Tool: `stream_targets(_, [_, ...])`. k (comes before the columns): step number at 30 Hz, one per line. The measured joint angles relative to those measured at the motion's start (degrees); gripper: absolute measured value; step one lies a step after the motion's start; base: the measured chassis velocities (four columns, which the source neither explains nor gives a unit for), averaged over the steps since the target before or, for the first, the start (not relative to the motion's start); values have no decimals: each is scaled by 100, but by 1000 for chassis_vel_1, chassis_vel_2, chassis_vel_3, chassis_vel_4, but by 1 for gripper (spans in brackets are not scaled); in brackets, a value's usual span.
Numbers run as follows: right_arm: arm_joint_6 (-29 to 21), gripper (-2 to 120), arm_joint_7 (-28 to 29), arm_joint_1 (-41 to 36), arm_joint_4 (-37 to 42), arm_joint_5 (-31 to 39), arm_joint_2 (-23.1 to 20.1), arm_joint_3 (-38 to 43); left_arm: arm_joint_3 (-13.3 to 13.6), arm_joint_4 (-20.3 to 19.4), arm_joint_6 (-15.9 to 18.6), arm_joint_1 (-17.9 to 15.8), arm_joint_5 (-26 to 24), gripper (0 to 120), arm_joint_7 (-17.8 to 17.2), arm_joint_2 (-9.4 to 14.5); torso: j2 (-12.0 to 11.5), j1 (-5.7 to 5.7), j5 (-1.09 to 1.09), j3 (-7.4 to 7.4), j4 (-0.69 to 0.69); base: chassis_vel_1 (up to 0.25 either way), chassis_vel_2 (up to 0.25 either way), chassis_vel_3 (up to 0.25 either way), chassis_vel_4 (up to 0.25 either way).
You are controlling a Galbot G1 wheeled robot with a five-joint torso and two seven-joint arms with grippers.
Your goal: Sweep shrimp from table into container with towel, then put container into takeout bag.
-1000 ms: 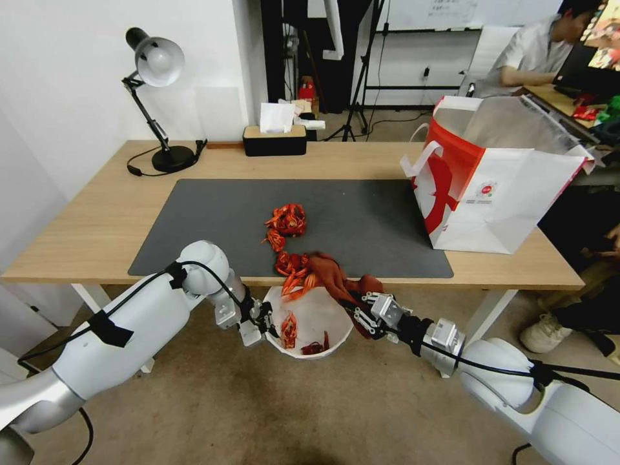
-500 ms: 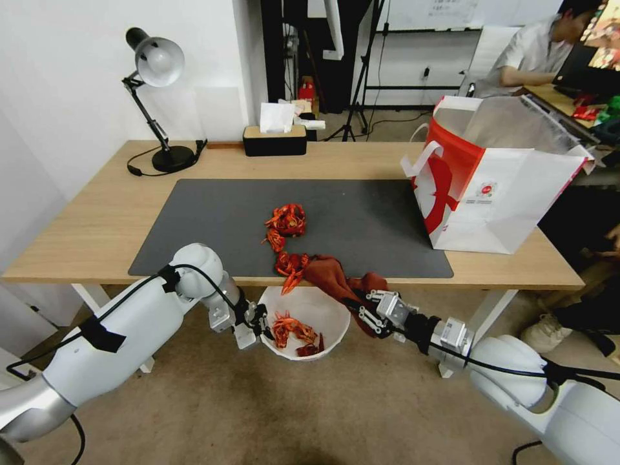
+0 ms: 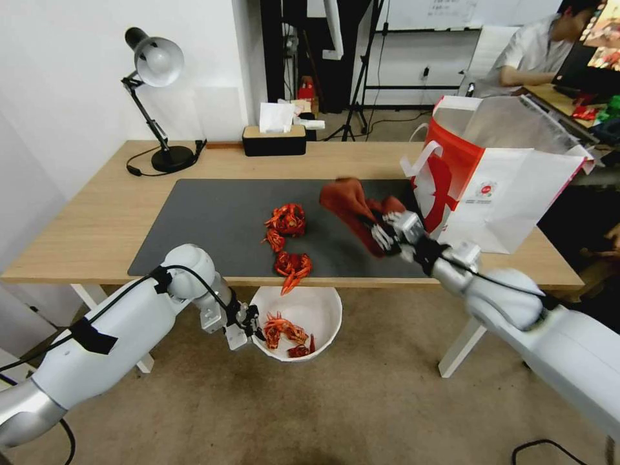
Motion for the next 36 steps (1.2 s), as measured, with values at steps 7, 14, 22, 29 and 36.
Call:
stream_targets(7, [71, 8, -378, 1651, -2188, 25, 1246, -1293, -104, 33, -31, 68, 0, 0, 6, 59, -1, 1, 3, 1, -1, 0, 0, 0, 0])
stream_targets(14, [218, 8, -1133, 2466, -3905, -81, 2151, -1855, -222, 123, -102, 77, -21, 0, 7, 105, -1, 0, 2, 1, 0, 0, 0, 0, 0])
stream_targets(22, [598, 8, -2320, 2652, -4824, -24, 2519, -1831, -263, 194, -151, 87, -25, 0, 6, 86, -1, -1, 3, 0, -1, 0, 0, 0, 0])
stream_targets(29, [614, 8, -2777, 2664, -5050, 20, 2636, -1799, -285, 227, -195, 89, -24, 0, 5, 87, -1, 0, 3, 0, -2, 0, 0, 0, 0])
stream_targets(36, [618, 8, -3163, 2679, -5249, 140, 2735, -1769, -308, 233, -212, 103, -24, 0, 1, 87, 0, -1, 3, 0, -1, 0, 0, 0, 0])
